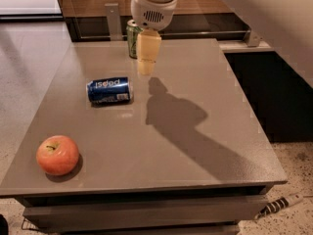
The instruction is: Place pepsi can upright
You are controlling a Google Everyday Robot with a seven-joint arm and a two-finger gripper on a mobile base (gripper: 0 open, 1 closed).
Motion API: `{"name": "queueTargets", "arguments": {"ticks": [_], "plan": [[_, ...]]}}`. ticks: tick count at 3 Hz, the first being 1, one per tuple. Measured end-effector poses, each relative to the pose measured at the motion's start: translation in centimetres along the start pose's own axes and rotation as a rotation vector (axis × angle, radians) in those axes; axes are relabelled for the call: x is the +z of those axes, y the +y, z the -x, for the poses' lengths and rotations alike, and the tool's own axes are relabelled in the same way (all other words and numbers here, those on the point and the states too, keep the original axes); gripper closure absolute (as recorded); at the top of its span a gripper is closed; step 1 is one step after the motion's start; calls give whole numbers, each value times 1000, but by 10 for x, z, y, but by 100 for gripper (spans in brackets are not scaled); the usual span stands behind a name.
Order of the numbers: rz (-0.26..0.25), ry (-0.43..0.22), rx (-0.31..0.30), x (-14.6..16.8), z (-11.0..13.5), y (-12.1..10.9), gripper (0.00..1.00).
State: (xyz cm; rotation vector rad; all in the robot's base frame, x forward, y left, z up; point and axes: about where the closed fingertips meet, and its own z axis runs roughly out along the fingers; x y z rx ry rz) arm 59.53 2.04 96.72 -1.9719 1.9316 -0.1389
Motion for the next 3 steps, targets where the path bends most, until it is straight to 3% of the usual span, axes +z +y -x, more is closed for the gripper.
{"name": "queueTargets", "arguments": {"ticks": [1,3], "plan": [[1,0,-1,1,1,0,0],[97,44,-99,55,38,-6,0]]}}
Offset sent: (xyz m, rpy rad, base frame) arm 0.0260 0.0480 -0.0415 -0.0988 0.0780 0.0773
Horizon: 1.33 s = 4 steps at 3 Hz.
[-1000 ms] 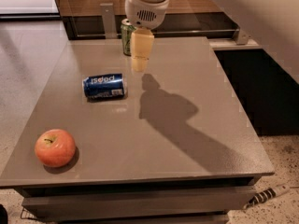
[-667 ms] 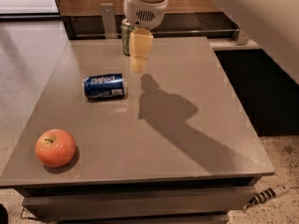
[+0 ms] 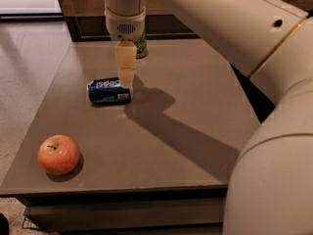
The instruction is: Place pepsi can upright
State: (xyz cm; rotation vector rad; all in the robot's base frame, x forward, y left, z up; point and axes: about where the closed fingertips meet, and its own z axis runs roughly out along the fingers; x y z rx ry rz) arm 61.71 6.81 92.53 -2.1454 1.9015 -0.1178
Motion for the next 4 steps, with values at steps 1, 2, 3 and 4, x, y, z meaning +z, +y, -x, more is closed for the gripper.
{"name": "queueTargets", "arguments": {"ticks": [1,2,3,4], "plan": [[43,-10,-40,25,13,-2,0],[74,-23,-67,43,24,0,0],[103,-42,-76,58,32,7,0],[132,-52,-92,72,49,15,0]]}}
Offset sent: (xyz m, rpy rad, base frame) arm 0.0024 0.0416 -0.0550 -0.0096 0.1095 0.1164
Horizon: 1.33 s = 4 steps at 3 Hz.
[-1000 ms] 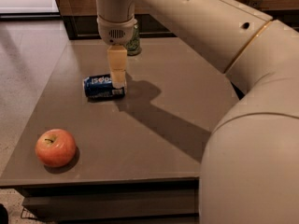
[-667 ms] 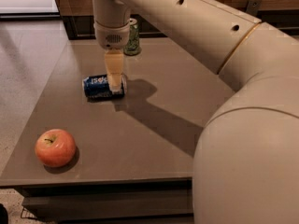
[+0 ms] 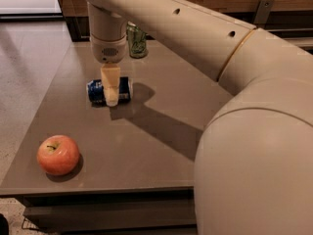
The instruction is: Place pepsi can upright
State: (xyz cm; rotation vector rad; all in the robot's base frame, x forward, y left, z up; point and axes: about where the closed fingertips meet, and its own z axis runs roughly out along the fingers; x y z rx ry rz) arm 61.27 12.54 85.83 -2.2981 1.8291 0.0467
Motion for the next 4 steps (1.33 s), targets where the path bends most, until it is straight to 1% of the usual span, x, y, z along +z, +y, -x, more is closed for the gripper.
{"name": "queueTargets", "arguments": {"ticks": [1,2,3,4], "plan": [[34,6,27,17,5,8,0],[52,11,53,27,3,15,0],[51,10,52,29,4,15,16],[50,8,51,32,5,14,49]]}}
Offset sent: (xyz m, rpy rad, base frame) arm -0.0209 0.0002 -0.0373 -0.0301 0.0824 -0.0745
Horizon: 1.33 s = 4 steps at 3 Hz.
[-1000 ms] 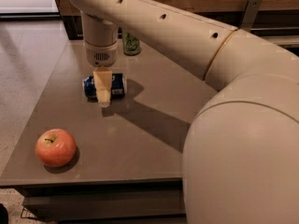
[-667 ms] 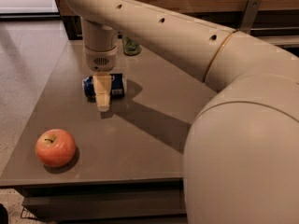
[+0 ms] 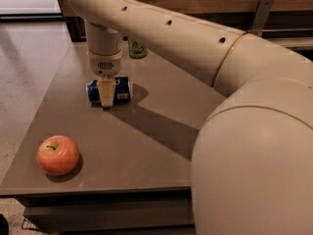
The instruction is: Place pepsi can upright
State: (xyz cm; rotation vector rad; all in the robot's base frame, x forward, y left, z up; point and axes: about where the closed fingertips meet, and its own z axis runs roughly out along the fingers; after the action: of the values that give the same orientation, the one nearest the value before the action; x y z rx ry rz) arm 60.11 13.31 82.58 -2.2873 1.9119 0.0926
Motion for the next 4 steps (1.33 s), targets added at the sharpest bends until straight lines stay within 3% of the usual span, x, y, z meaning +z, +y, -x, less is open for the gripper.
{"name": "queueTargets", "arguments": {"ticks": [2,3,4], "plan": [[0,-2,-1,4,1,-1,94],[0,-3,-2,4,2,-1,100],[0,-3,-2,4,2,-1,100]]}}
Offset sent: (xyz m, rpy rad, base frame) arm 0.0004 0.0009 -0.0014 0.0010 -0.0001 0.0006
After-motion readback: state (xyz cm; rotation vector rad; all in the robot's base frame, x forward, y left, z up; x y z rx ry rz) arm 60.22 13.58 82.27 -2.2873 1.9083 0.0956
